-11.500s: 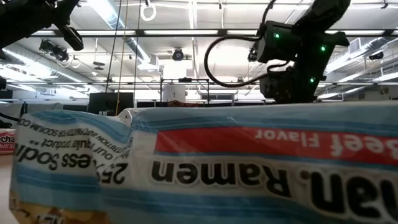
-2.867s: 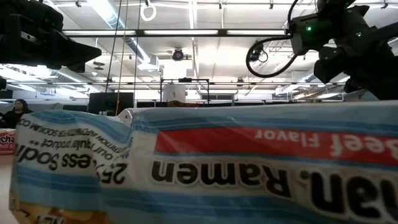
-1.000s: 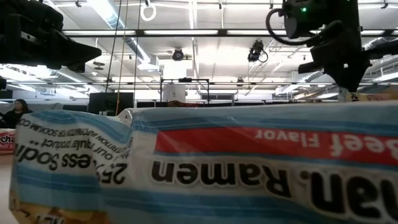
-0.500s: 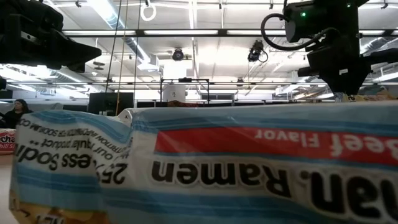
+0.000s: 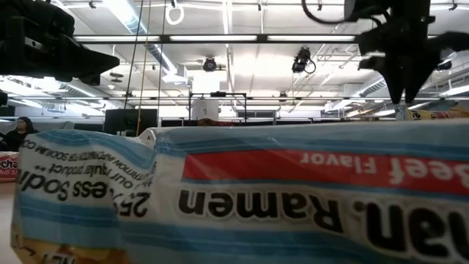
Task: Sort Maruchan noodles
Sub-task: Put the blue noodle pack into the bottom transparent bin
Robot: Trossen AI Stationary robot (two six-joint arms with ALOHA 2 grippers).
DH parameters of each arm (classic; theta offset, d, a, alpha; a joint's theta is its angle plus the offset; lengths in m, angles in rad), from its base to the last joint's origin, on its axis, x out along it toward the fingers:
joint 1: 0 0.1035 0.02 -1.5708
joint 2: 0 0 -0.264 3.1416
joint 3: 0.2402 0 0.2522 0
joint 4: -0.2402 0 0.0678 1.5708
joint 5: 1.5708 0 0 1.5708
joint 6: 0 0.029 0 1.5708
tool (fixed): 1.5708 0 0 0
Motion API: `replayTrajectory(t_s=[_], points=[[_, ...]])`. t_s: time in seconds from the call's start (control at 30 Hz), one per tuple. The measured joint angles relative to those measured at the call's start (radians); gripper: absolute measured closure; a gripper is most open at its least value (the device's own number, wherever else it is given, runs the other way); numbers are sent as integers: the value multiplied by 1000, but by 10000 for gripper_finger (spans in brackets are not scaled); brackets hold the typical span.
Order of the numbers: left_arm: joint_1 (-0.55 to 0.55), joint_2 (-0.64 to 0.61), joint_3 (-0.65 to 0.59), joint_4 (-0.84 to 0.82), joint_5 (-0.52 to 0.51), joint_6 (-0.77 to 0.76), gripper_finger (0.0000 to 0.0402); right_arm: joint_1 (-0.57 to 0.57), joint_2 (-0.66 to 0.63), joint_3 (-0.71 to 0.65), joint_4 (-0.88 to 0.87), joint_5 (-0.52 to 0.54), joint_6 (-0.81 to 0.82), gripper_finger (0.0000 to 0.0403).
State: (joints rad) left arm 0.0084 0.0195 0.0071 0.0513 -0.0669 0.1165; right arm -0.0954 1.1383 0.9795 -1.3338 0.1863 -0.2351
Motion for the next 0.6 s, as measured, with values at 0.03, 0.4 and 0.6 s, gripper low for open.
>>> replayTrajectory(t_s=[0.03, 0.4, 0.6], points=[[0, 0, 0, 0, 0, 0, 377, 7, -3, 20, 0, -9, 33, 273], [0, 0, 0, 0, 0, 0, 377, 308, 120, 260, 257, -56, 94, 272], [0, 0, 0, 0, 0, 0, 377, 509, 271, 263, 543, -57, 160, 272]])
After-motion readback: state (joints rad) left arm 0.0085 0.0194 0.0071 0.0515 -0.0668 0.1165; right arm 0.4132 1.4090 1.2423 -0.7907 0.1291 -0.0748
